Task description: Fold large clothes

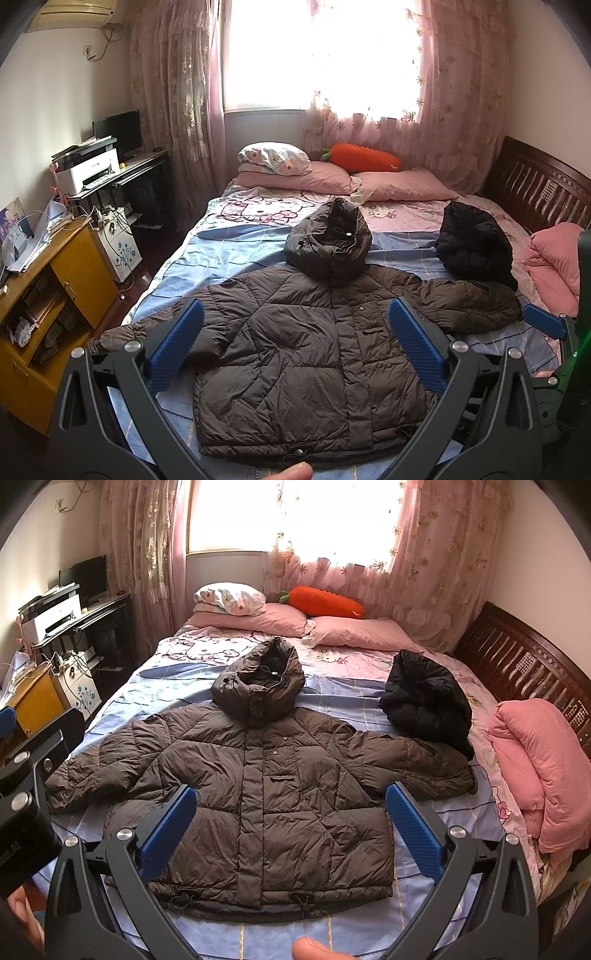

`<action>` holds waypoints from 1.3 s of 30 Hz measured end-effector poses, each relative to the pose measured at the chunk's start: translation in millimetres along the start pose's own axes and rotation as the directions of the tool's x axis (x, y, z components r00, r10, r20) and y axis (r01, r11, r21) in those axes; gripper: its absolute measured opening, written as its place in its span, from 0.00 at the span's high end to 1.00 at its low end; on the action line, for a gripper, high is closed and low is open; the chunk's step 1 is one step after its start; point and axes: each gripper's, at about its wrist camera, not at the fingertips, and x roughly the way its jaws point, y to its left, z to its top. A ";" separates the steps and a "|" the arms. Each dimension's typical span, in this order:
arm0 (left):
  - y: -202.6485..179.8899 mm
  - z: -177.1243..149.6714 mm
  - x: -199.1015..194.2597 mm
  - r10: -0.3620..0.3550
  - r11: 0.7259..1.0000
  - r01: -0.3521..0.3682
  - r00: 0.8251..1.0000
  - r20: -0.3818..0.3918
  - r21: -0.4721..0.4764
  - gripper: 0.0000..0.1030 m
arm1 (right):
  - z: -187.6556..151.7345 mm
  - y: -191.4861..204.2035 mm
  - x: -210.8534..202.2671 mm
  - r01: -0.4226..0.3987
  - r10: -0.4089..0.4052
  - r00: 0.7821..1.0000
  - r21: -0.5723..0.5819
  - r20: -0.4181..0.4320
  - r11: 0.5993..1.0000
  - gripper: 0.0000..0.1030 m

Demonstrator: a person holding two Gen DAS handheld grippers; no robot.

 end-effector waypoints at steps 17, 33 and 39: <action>-1.9 -0.1 -0.3 0.001 1.000 -0.001 1.000 0.001 0.003 0.02 | -2.7 1.5 -0.1 0.000 0.000 1.000 -0.004 -0.001 1.000 0.01; -2.8 -0.7 -0.4 0.002 1.000 -0.002 1.000 0.002 0.003 0.02 | -6.1 1.5 0.4 0.000 0.000 1.000 -0.001 -0.006 1.000 0.01; -2.6 -1.1 -0.5 0.002 1.000 -0.002 1.000 0.003 0.003 0.02 | -4.2 2.1 1.5 0.000 0.000 1.000 -0.001 -0.008 1.000 0.01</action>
